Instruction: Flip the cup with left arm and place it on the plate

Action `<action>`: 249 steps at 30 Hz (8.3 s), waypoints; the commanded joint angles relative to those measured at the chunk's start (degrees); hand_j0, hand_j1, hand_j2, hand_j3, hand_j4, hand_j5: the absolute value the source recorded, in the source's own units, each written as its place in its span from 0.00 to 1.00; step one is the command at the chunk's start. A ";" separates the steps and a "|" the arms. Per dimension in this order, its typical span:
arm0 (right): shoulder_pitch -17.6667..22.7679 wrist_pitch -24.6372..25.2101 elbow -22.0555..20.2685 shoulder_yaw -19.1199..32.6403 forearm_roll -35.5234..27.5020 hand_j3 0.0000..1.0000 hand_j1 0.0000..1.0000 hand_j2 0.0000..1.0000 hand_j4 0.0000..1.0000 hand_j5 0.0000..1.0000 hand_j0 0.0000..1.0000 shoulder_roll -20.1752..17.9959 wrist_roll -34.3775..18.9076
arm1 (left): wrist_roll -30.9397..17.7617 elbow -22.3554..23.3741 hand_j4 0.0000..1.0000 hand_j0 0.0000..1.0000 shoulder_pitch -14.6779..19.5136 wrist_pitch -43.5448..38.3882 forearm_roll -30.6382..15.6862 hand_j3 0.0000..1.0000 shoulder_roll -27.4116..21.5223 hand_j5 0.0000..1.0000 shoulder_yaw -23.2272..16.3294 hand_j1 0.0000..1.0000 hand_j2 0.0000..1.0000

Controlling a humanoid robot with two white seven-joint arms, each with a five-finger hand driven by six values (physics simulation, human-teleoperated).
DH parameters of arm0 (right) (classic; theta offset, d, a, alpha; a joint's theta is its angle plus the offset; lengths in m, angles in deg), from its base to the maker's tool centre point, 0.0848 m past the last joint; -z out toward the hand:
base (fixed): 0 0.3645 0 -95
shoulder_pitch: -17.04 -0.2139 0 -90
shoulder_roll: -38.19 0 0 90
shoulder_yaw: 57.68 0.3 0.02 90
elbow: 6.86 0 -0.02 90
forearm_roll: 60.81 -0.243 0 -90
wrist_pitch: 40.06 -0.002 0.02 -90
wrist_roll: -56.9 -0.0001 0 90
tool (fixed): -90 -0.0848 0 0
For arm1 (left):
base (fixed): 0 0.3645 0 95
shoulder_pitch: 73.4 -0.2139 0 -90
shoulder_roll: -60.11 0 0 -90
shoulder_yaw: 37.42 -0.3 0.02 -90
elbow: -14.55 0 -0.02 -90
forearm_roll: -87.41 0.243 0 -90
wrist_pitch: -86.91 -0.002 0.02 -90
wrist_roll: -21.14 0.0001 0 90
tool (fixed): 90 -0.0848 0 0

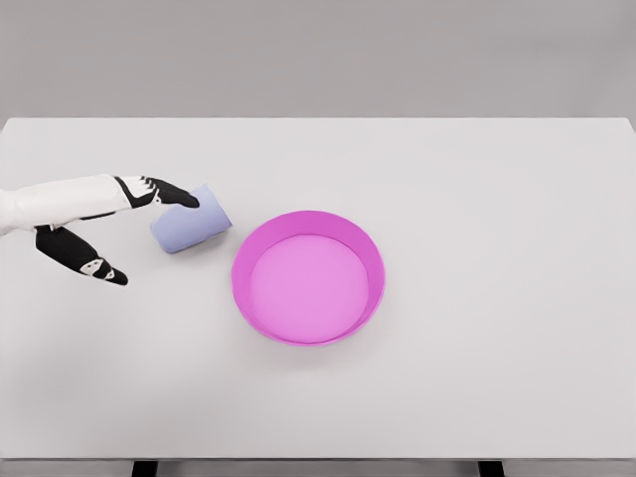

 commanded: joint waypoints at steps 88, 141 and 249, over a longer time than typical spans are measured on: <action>1.85 0.17 0.32 0.10 -0.14 1.00 1.00 1.00 1.00 1.00 1.00 0.00 0.05 | 8.11 13.47 1.00 1.00 -26.63 -32.79 4.09 1.00 26.22 1.00 27.97 1.00 1.00; 1.85 0.17 0.32 0.10 -0.14 1.00 1.00 1.00 1.00 1.00 1.00 0.00 0.05 | 18.48 6.18 0.54 0.54 -33.13 -0.08 -7.25 0.54 41.95 0.54 32.45 0.54 0.54; 1.85 0.08 0.32 0.10 -0.14 1.00 1.00 1.00 1.00 1.00 1.00 0.00 0.05 | 22.52 7.93 1.00 1.00 -44.47 -0.08 4.70 1.00 11.72 1.00 41.07 1.00 1.00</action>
